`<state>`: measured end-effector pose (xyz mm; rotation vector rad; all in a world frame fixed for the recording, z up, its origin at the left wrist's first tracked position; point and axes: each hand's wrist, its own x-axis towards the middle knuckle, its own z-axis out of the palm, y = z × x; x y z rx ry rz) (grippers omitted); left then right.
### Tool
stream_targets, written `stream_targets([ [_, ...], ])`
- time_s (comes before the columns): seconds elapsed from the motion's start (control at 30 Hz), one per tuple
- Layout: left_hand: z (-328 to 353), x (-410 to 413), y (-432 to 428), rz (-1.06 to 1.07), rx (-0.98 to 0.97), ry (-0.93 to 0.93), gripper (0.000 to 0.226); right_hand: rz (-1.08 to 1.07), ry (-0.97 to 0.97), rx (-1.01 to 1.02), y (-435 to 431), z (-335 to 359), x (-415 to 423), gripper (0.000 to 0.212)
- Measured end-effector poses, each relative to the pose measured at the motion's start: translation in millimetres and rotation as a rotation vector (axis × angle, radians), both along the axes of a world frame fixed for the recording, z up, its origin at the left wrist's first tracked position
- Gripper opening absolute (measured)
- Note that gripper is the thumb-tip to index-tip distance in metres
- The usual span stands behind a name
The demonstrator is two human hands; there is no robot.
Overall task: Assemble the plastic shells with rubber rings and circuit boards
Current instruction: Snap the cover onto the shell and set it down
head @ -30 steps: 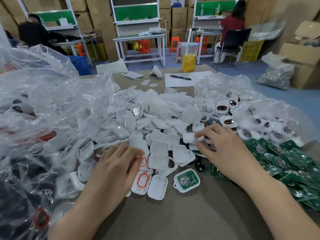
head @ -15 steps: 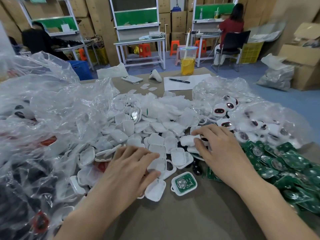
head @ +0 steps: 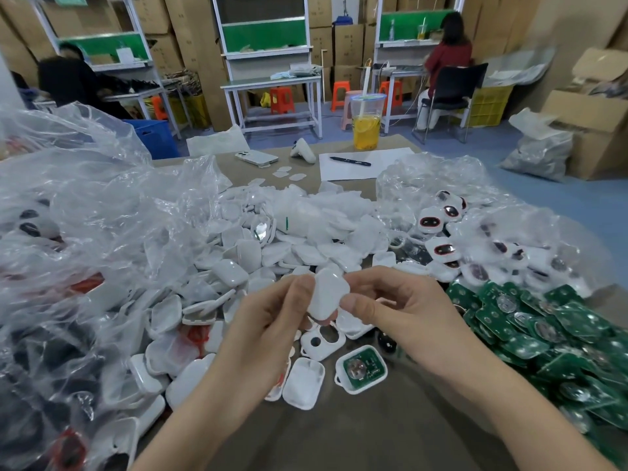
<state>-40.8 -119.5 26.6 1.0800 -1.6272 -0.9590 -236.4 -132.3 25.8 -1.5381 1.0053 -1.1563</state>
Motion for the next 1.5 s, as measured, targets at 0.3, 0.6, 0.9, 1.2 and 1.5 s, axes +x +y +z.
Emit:
stream_targets([
  [0.3,-12.1,3.9,5.8,0.115,-0.191,-0.29,0.031,0.084,-0.128,0.106,4.1,7.2,6.0,0.01],
  [0.6,-20.7,4.6,1.9,0.141,-0.32,-0.372,0.043,0.114,-0.136,0.163,6.4,13.8,4.6,0.012],
  [0.9,-15.5,9.2,1.8,0.199,-0.595,-0.618,0.047,0.141,-0.211,0.243,3.3,9.3,0.1,0.03],
  [1.2,-18.3,9.2,-1.6,0.214,-0.827,-0.731,0.046,0.054,-0.042,0.277,-0.8,4.7,-6.7,0.035],
  [1.5,-14.6,10.6,2.7,0.147,-0.804,-0.721,0.042,0.087,-0.015,0.263,-1.8,2.4,-11.6,0.045],
])
